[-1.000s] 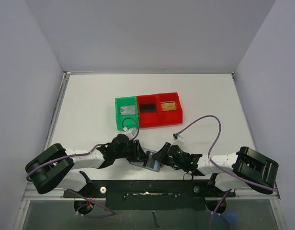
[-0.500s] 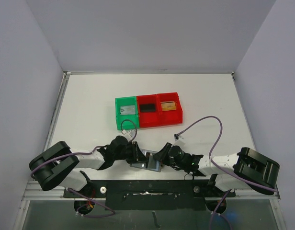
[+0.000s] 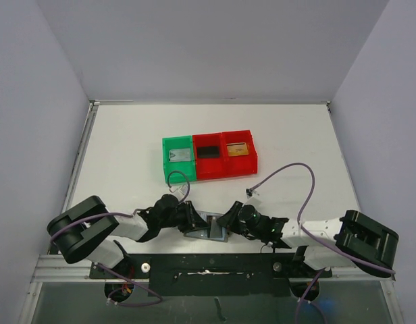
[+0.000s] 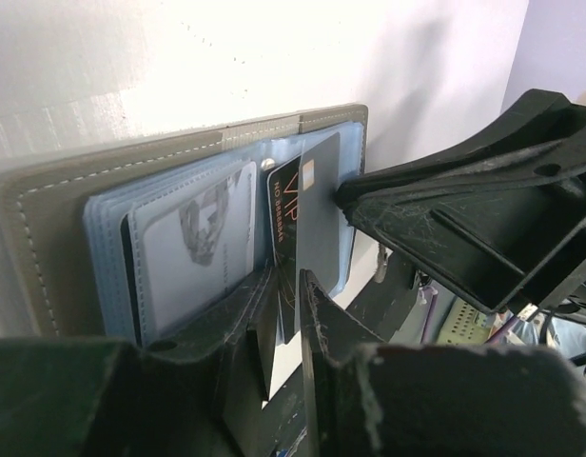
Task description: Take the credit cards out of the card holder
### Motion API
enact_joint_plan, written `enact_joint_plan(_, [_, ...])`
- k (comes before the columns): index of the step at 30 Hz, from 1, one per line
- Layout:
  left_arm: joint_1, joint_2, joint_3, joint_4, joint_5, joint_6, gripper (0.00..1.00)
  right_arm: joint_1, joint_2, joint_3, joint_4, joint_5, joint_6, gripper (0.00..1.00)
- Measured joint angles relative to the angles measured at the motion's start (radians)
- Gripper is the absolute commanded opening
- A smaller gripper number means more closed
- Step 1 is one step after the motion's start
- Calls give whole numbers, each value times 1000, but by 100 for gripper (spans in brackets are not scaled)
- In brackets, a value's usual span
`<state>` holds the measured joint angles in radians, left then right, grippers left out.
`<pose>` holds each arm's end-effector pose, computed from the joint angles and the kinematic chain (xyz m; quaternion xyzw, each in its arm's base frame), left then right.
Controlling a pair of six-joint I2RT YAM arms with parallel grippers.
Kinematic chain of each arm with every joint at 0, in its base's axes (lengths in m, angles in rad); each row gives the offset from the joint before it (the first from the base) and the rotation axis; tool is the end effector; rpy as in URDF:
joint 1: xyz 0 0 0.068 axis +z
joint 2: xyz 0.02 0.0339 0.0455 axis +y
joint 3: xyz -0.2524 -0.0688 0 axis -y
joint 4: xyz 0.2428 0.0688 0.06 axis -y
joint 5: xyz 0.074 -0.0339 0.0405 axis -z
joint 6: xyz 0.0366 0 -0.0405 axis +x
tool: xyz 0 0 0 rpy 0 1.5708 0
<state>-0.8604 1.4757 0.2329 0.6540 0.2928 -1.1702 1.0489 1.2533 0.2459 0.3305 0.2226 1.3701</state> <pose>0.1366 -0.1750 0.0937 -0.0666 0.8726 -0.4642 0.1367 0.1103 0.1755 0.1113 0.1907 0.8770 0.3664 0.2455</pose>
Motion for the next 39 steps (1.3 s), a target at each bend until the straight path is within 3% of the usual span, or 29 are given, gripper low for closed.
enact_joint_plan(11, [-10,-95,32,-166,-47,56,29,0,-212,52,-315,-3,-132,27])
enact_joint_plan(19, [-16,-104,36,-175,-52,65,33,0,-214,61,-304,-36,-190,24])
enact_joint_plan(26, [-22,-104,41,-180,-54,71,36,1,-115,143,-276,-76,-221,21])
enact_joint_plan(30, [-24,-104,44,-182,-53,75,40,8,-19,146,-306,-70,-176,21])
enact_joint_plan(39, [-29,-109,58,-210,-58,86,39,19,-21,73,-179,-62,-82,21])
